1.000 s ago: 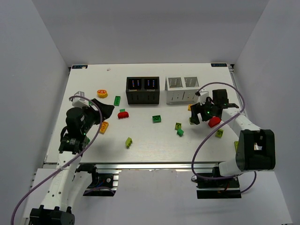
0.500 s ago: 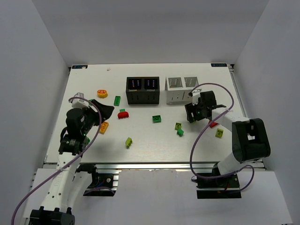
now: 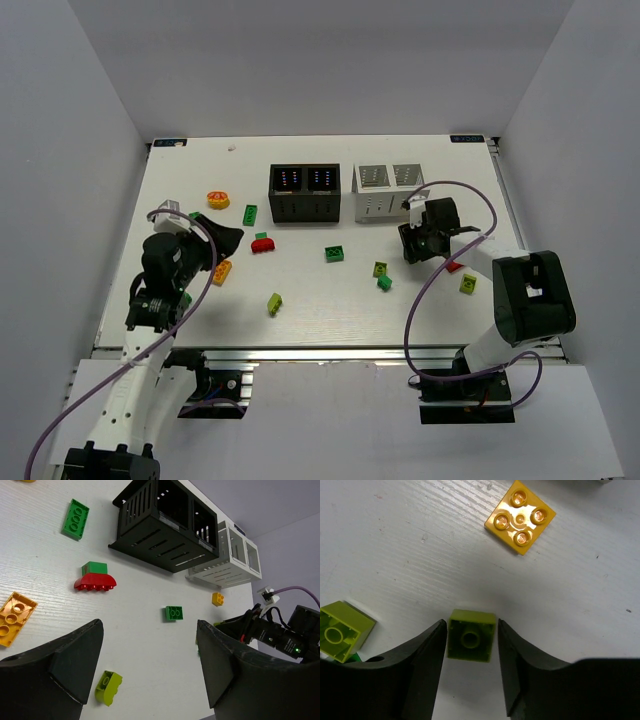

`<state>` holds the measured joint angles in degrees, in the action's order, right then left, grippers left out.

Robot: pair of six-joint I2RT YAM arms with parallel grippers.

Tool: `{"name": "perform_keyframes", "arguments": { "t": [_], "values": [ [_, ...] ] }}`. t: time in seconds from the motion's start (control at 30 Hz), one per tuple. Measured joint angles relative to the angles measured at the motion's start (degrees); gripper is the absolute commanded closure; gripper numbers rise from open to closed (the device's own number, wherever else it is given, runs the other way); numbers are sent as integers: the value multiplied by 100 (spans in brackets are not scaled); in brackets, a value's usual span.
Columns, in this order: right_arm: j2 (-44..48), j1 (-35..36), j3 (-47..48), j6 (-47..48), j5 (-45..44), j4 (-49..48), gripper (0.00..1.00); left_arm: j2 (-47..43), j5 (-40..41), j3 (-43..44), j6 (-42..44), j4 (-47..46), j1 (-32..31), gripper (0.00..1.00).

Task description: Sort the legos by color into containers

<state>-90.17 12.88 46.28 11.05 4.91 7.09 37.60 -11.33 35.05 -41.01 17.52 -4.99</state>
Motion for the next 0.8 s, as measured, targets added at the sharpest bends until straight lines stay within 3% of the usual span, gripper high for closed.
{"name": "perform_keyframes", "arguments": {
  "t": [0.07, 0.2, 0.3, 0.6, 0.8],
  "values": [
    [-7, 2, 0, 26, 4, -2, 58, 28, -2, -2, 0, -2, 0, 16],
    [-7, 4, 4, 140, 24, 7, 86, 68, -2, -17, -2, -52, 0, 16],
    [11, 4, 96, 254, 107, 155, 100, 70, -7, -90, -24, -175, 0, 16],
    [789, -17, 1158, 1427, 1814, 855, 100, 155, -105, -382, -175, -422, 0, 16],
    [629, -63, 2068, 1021, 1961, 542, 100, 273, -177, -396, -258, -675, 0, 16]
  ]
}}
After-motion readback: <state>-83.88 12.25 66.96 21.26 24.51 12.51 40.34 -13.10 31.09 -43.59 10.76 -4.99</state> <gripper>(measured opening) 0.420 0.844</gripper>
